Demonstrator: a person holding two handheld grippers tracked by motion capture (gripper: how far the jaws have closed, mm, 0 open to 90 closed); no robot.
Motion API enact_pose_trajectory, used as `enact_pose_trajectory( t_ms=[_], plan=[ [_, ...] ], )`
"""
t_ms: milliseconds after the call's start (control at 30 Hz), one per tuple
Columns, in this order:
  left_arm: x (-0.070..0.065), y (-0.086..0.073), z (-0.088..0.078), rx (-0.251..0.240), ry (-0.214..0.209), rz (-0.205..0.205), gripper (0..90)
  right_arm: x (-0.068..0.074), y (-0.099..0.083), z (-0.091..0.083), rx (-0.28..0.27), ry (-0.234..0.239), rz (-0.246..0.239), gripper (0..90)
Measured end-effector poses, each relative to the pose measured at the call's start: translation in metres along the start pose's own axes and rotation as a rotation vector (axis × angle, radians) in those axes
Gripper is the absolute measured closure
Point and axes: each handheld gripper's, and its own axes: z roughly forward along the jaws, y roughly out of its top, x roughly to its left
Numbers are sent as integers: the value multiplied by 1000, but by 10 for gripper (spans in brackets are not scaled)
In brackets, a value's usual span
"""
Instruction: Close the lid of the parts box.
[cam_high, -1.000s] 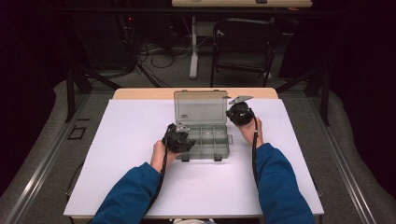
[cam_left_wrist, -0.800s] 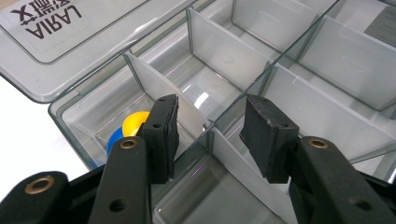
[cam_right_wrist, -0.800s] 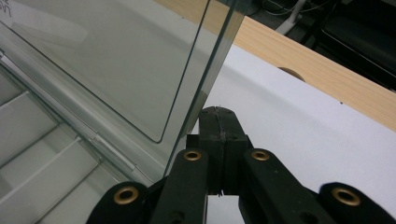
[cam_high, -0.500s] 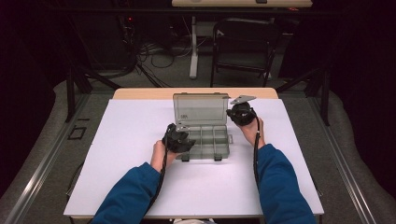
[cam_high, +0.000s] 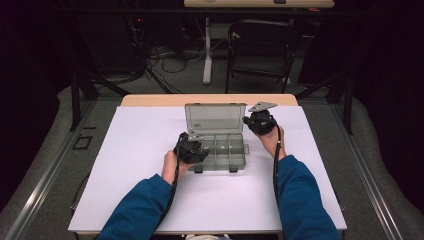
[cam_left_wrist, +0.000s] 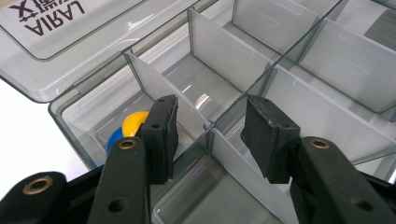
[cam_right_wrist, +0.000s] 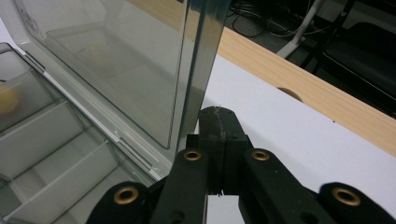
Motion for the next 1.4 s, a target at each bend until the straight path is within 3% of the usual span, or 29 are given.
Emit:
enact_pose_trajectory(
  t_ms=[567, 833, 1000, 1133, 1267, 1400],
  plan=[
    [2, -1, 1, -11, -15, -3, 495, 0, 0, -2, -7, 4, -18, 900],
    [4, 1, -5, -44, 2, 3, 315, 0, -1, -2, -13, 4, -22, 900],
    [11, 5, -17, -86, -3, -4, 160, 0, 0, -2, -14, 5, -26, 900],
    [19, 8, -26, -112, 18, -12, 75, 0, 0, -3, -15, 4, -31, 900],
    [29, 12, -34, -121, 46, -23, 16, 0, 1, -4, -17, 4, -39, 900],
    [39, 20, -41, -115, 71, -3, 1, 0, 1, -4, -17, 4, -42, 900]
  ],
)
